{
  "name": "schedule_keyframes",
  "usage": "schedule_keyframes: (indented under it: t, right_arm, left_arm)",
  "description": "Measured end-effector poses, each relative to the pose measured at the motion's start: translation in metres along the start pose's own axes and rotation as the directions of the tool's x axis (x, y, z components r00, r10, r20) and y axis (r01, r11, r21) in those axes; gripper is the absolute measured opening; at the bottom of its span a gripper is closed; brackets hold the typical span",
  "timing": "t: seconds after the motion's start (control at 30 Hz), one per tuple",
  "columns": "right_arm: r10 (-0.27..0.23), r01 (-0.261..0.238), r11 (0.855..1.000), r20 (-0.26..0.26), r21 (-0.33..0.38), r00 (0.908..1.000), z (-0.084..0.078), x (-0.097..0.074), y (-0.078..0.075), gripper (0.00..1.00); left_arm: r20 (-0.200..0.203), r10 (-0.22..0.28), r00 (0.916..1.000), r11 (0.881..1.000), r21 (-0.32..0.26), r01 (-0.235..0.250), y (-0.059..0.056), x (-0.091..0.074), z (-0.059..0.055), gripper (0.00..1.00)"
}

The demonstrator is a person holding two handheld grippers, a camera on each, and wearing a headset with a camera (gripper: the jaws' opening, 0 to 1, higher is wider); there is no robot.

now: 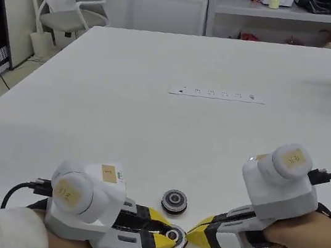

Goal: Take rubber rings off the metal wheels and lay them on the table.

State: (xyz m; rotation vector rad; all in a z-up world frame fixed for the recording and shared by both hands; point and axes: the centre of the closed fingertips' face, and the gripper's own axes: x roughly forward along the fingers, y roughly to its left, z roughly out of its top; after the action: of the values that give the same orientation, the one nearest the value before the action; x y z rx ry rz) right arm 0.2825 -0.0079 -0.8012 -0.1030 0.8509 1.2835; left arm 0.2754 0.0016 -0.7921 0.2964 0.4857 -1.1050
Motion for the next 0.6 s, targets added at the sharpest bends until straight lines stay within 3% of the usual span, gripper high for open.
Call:
schedule_keyframes:
  t: [0.17,0.2,0.3,0.6]
  right_arm:
    - [0.001,-0.002,1.000,0.005,0.010,1.0000,0.0011,-0.0008,0.0016,0.00]
    - [0.017,-0.017,1.000,0.031,0.015,0.9994,0.0057,-0.0018,0.0046,0.00]
    - [0.011,-0.011,1.000,0.013,-0.011,0.9999,0.0048,0.0006,0.0068,0.00]
    - [0.020,-0.020,1.000,0.017,0.003,0.9996,0.0061,0.0006,0.0077,0.00]
  left_arm:
    - [-0.001,0.000,1.0000,1.000,0.001,0.000,0.0000,-0.0002,-0.0002,0.14]
    - [-0.001,-0.001,1.0000,1.000,0.001,0.001,-0.0002,-0.0002,-0.0002,0.14]
    - [-0.002,0.000,1.0000,1.000,0.004,0.000,-0.0005,-0.0003,-0.0002,0.14]
    - [-0.001,-0.002,1.0000,1.000,0.003,0.002,-0.0006,-0.0004,-0.0004,0.14]
